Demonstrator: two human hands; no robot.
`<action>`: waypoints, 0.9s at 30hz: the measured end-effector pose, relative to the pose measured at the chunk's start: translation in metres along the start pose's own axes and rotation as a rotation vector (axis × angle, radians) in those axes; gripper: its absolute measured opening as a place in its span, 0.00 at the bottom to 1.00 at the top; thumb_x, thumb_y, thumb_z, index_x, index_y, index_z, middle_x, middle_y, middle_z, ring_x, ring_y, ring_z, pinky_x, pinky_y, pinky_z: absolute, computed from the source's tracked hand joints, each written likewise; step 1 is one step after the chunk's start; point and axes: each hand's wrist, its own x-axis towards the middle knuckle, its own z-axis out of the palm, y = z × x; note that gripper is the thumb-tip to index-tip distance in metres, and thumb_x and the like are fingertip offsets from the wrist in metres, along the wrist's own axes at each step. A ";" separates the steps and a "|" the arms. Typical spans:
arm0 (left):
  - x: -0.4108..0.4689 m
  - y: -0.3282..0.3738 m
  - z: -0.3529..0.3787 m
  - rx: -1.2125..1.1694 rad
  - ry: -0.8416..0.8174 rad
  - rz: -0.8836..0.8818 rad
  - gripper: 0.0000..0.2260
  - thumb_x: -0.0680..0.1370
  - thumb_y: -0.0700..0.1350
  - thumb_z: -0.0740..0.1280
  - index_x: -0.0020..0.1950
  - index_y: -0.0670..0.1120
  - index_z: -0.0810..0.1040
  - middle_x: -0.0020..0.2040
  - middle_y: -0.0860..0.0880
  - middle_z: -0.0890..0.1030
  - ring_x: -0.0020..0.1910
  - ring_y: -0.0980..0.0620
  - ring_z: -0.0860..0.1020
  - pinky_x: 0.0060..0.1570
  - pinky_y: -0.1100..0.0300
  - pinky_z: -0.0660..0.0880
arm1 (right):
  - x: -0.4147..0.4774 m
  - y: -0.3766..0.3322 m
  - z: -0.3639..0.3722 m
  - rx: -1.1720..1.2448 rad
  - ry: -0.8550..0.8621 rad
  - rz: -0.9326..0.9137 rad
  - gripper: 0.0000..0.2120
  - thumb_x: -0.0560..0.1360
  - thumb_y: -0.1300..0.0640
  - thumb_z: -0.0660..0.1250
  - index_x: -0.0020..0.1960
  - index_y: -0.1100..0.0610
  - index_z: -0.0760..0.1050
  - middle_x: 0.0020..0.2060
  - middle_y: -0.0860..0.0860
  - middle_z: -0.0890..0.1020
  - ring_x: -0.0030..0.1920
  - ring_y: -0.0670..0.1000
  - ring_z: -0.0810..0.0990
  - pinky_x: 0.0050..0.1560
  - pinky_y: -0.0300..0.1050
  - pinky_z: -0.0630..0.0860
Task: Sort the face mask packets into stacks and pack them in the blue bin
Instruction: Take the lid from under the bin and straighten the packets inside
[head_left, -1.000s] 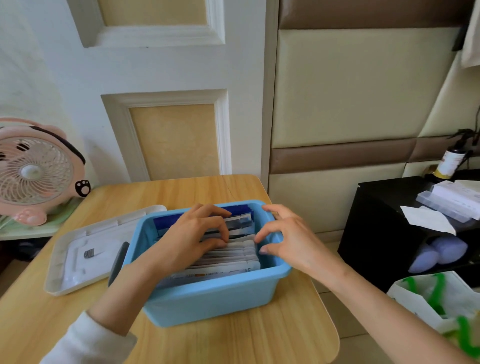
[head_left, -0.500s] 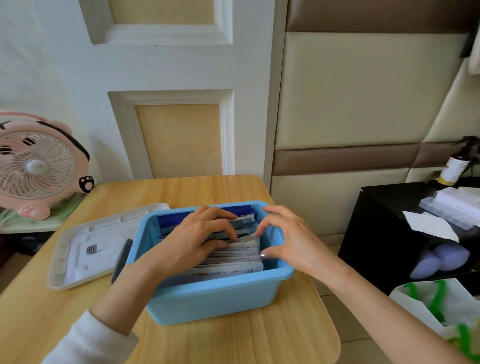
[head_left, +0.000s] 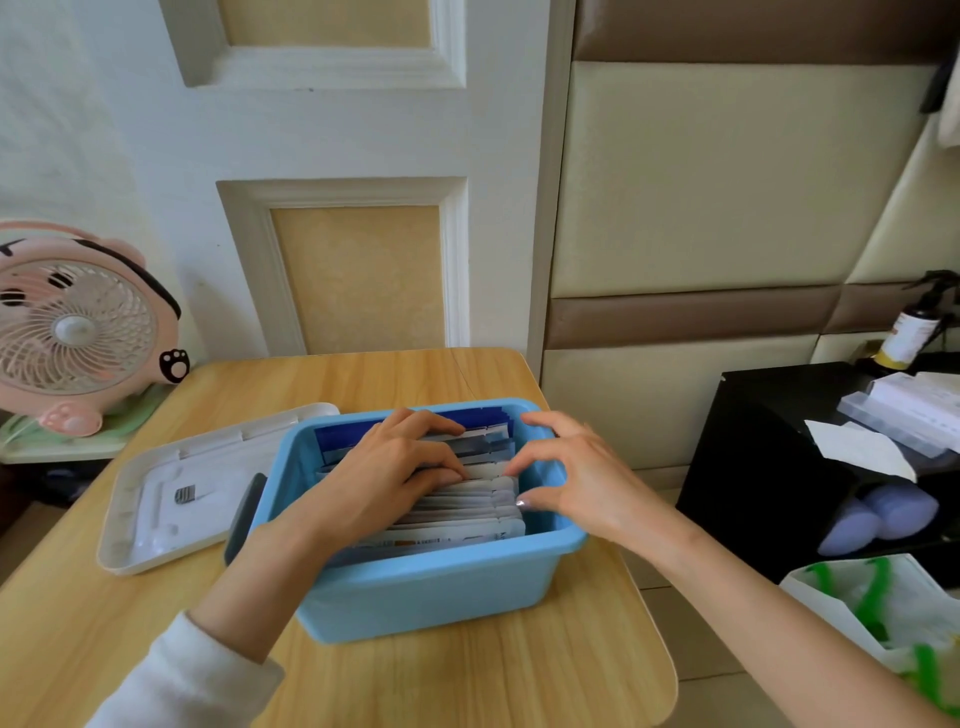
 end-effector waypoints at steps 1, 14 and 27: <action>0.000 0.000 0.000 -0.002 -0.008 -0.005 0.25 0.71 0.65 0.48 0.49 0.57 0.81 0.64 0.57 0.71 0.61 0.62 0.64 0.63 0.60 0.64 | 0.001 0.000 -0.001 -0.019 -0.010 -0.003 0.11 0.71 0.56 0.72 0.52 0.45 0.79 0.72 0.42 0.61 0.73 0.47 0.55 0.72 0.50 0.55; 0.000 0.000 0.002 0.047 -0.017 0.008 0.38 0.64 0.78 0.43 0.48 0.57 0.82 0.67 0.58 0.69 0.62 0.63 0.60 0.65 0.59 0.62 | 0.006 -0.001 0.004 -0.072 -0.012 -0.013 0.05 0.73 0.53 0.70 0.47 0.52 0.83 0.72 0.45 0.62 0.72 0.50 0.59 0.69 0.46 0.58; -0.003 0.003 -0.005 0.014 -0.077 -0.006 0.35 0.65 0.77 0.46 0.48 0.57 0.81 0.63 0.68 0.67 0.62 0.64 0.64 0.64 0.57 0.64 | -0.001 0.000 -0.006 0.076 0.020 0.013 0.07 0.69 0.58 0.73 0.45 0.49 0.79 0.67 0.42 0.66 0.68 0.44 0.63 0.71 0.45 0.59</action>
